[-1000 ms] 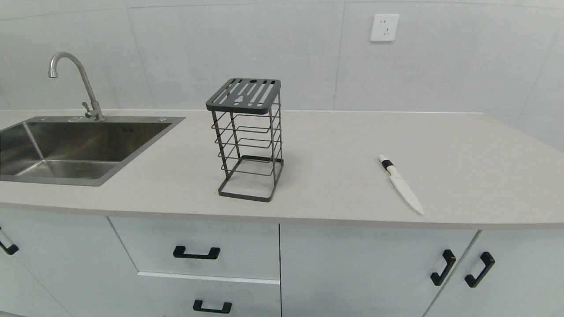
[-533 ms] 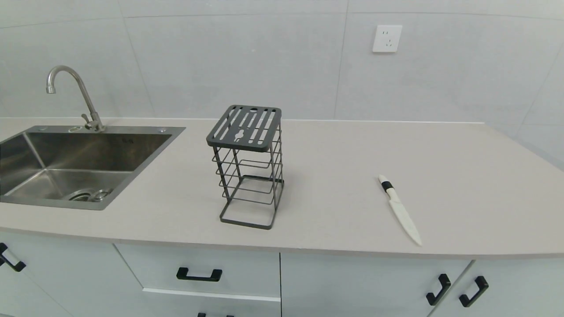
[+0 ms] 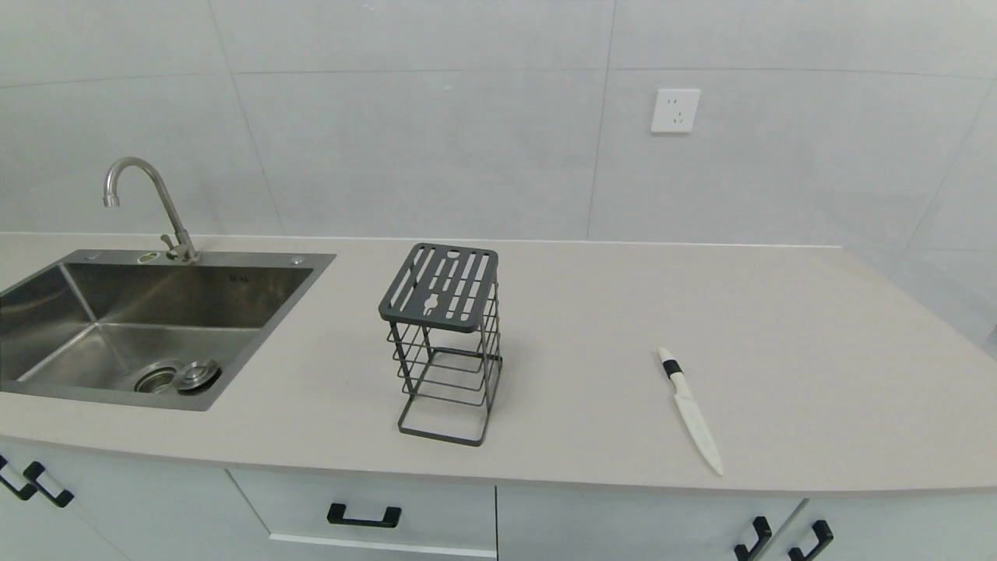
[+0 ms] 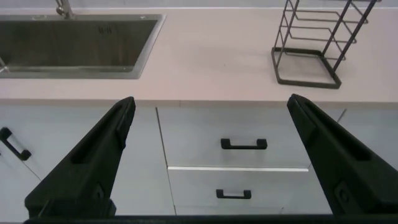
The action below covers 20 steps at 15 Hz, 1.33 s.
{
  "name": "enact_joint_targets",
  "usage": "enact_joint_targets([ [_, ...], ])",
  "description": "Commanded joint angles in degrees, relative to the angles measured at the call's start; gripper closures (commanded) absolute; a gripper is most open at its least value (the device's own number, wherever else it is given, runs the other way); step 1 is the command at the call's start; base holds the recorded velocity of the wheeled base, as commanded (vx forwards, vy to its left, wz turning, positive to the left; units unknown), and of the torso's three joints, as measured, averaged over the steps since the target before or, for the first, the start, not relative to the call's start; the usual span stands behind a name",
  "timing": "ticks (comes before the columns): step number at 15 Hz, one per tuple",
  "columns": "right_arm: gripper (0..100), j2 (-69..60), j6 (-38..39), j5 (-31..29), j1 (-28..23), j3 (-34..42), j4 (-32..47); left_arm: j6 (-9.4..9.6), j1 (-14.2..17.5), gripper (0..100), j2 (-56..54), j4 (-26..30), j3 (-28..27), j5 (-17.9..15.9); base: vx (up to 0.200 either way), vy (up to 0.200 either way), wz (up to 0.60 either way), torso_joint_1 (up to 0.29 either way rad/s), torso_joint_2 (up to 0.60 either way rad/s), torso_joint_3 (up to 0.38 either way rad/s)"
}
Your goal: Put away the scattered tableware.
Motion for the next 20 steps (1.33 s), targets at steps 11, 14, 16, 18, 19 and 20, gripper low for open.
enact_joint_targets([
  [11,0,0.0,-0.1,-0.1,0.0,0.0,0.0,-0.01,0.0,0,0.1,0.1,0.0,0.0,0.000,-0.055,0.00,0.155,-0.30,-0.146],
  [14,0,0.1,-0.2,-0.1,0.0,0.0,0.0,-0.01,0.0,0,0.1,0.1,0.0,0.0,0.000,0.000,0.00,0.000,0.00,0.000],
  [16,0,0.1,-0.1,-0.1,0.0,0.0,0.0,-0.01,0.0,0,0.1,0.0,0.0,0.0,0.000,0.000,0.00,0.000,0.00,0.000],
  [18,0,0.1,-0.1,-0.1,0.0,0.0,0.0,-0.01,0.0,0,0.1,0.0,0.0,0.0,0.000,0.000,0.00,0.000,0.00,0.000],
  [19,0,0.1,-0.2,-0.1,0.1,0.0,0.0,-0.01,0.0,0,0.1,0.0,0.0,0.0,0.000,0.000,0.00,0.000,0.00,0.000],
  [20,0,0.1,-0.3,-0.1,0.0,-0.1,0.1,-0.01,0.0,0,0.1,0.0,0.0,-0.1,0.000,0.000,0.00,0.000,0.00,0.000],
])
